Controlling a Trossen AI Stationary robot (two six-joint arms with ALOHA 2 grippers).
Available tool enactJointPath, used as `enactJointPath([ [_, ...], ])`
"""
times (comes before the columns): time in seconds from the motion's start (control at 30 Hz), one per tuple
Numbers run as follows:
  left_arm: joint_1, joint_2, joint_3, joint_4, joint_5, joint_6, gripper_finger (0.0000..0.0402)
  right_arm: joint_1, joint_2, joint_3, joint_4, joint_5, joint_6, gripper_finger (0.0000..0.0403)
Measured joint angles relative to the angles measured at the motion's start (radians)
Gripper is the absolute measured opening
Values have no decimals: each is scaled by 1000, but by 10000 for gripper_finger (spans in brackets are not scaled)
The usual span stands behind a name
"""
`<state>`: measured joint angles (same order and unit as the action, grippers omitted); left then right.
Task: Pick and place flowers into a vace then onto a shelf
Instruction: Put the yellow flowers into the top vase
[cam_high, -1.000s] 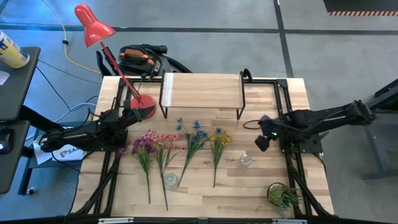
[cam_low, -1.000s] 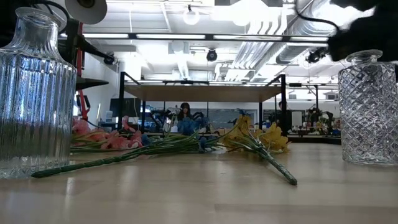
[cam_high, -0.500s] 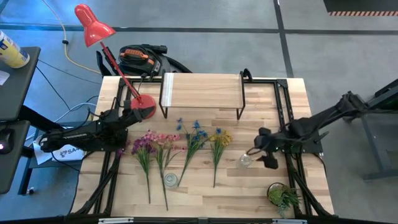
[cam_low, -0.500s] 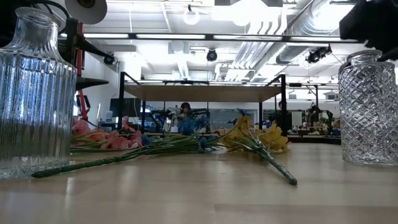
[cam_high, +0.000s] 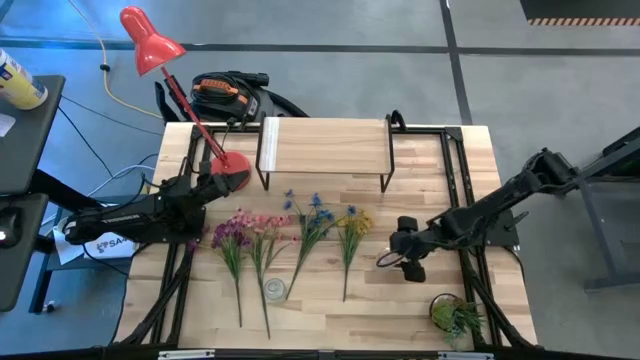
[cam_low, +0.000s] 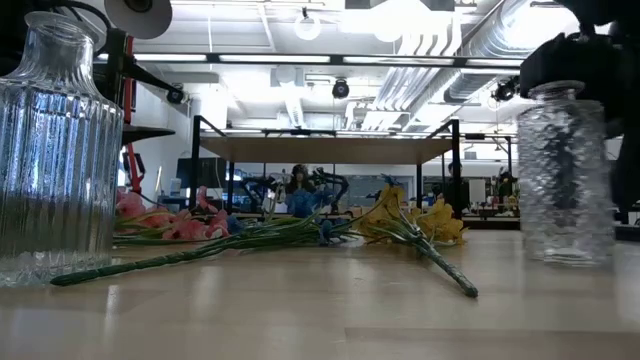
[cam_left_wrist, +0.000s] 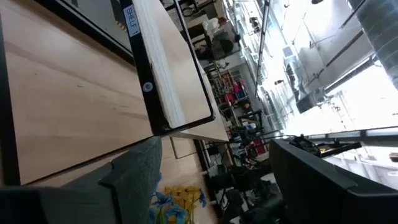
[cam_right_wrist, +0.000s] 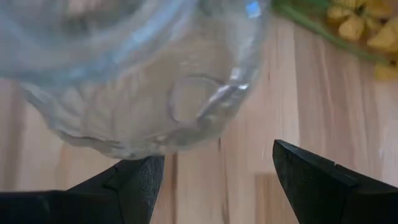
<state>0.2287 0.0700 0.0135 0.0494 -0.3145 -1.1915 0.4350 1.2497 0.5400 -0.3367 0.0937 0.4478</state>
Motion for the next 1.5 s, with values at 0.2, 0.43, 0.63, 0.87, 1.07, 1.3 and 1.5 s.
enactJointPath([
  [0.2,0,0,0,0,6,-21,331,-26,97,0,136,103,130,289],
  [0.43,0,0,3,26,48,-14,330,-35,151,0,248,142,191,289],
  [0.63,0,14,125,45,72,154,330,-35,165,0,277,96,263,289],
  [0.87,0,165,214,24,171,175,330,-35,165,2,141,-75,357,289],
  [1.07,0,417,325,19,260,228,327,6,162,5,76,-119,486,289],
  [1.3,0,766,632,-300,308,439,268,76,164,2,151,-102,647,289],
  [1.5,-3,942,815,-473,309,587,210,109,166,0,192,-10,726,289],
])
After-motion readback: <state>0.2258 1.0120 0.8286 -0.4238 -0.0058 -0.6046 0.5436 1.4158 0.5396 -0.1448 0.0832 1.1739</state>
